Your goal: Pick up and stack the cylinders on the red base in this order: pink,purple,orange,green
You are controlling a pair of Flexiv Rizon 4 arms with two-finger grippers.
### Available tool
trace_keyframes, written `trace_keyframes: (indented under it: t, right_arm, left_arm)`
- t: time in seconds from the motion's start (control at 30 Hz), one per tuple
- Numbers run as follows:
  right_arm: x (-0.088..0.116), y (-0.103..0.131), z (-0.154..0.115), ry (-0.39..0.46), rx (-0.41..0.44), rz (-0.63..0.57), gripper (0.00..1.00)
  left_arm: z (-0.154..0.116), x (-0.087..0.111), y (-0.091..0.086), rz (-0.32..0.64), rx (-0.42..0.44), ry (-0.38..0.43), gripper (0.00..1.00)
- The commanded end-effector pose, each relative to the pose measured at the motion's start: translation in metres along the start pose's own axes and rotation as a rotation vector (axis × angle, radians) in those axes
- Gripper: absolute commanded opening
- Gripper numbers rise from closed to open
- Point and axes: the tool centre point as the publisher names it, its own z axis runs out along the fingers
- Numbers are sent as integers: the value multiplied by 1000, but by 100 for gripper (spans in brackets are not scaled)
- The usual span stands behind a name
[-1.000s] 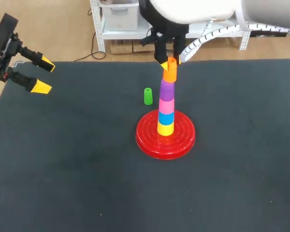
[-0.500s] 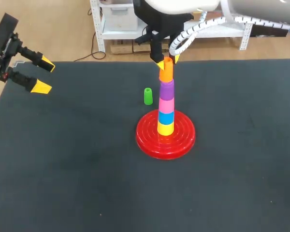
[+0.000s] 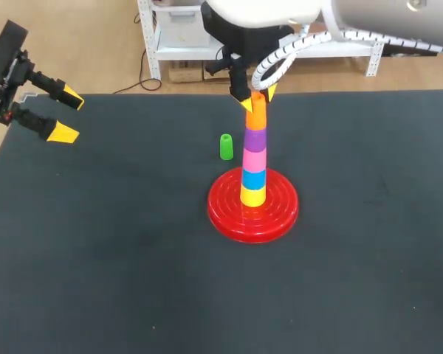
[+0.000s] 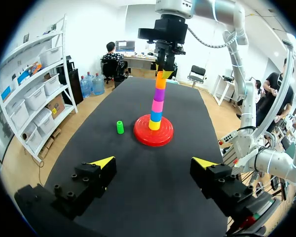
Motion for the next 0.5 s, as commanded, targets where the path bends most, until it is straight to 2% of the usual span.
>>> trace_keyframes:
  t: [0.03, 0.3, 0.43, 0.47, 0.5]
  right_arm:
    - [1, -1, 5, 3, -1, 4, 0]
    - [-6, 7, 20, 41, 3, 11, 0]
    - [-11, 8, 17, 38, -16, 13, 0]
    - [-12, 7, 14, 34, -22, 14, 6]
    - [-14, 5, 10, 27, -35, 16, 29]
  left_arm:
    - [1, 1, 0, 2, -1, -3, 100]
    - [1, 1, 0, 2, -1, -3, 100]
    - [1, 1, 0, 2, -1, -3, 100]
    - [1, 1, 0, 2, -1, -3, 100]
    - [1, 1, 0, 2, -1, -3, 100]
